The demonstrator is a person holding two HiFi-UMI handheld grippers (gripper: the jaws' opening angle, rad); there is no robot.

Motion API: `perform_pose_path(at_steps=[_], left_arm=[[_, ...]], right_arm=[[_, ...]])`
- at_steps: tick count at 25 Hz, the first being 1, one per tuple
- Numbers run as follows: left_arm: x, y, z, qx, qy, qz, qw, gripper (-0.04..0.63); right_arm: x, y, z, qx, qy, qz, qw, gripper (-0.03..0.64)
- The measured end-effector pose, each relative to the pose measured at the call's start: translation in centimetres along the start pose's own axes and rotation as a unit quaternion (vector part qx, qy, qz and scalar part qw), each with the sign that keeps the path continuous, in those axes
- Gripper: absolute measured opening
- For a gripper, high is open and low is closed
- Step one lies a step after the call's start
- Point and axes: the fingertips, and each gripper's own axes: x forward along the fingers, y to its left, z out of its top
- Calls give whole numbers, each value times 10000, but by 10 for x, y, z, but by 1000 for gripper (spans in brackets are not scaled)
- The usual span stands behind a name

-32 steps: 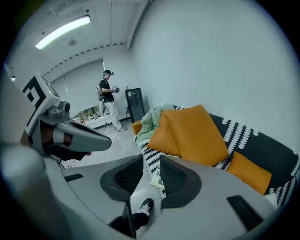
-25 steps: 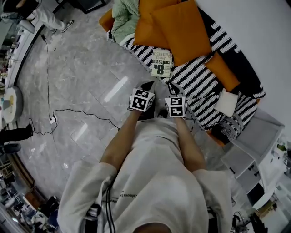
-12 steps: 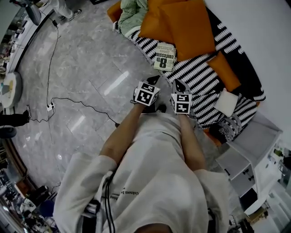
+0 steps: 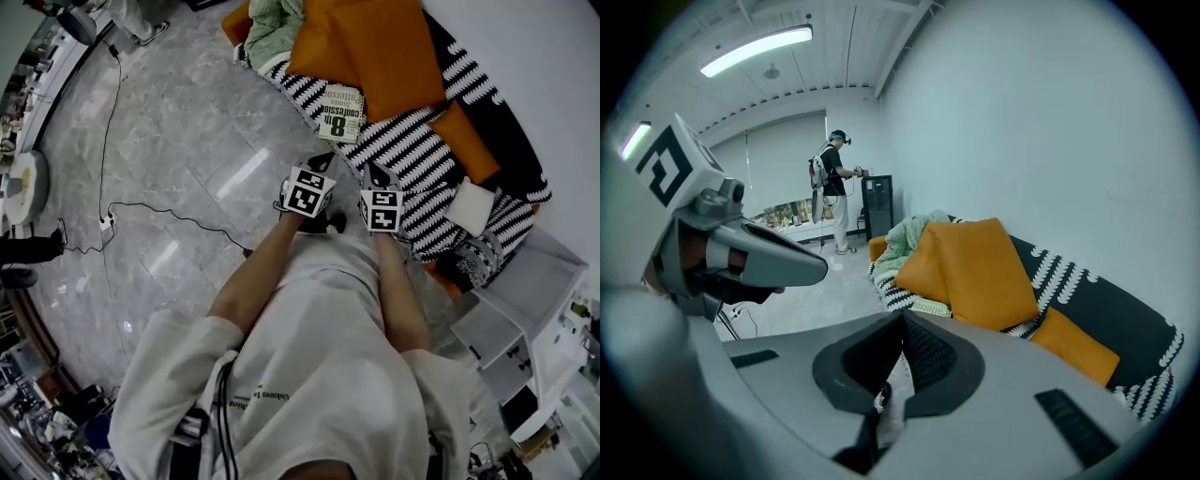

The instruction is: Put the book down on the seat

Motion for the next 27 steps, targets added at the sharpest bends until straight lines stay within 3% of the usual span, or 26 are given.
perform_pose_path(at_steps=[9, 27], left_arm=[[-1, -5, -6, -21, 0, 16, 10000, 8], [-8, 1, -8, -52, -41, 143, 9999, 8]], right_arm=[[-3, -11, -10, 314, 34, -39, 9995, 6], [-8, -8, -3, 277, -77, -31, 9996, 6]])
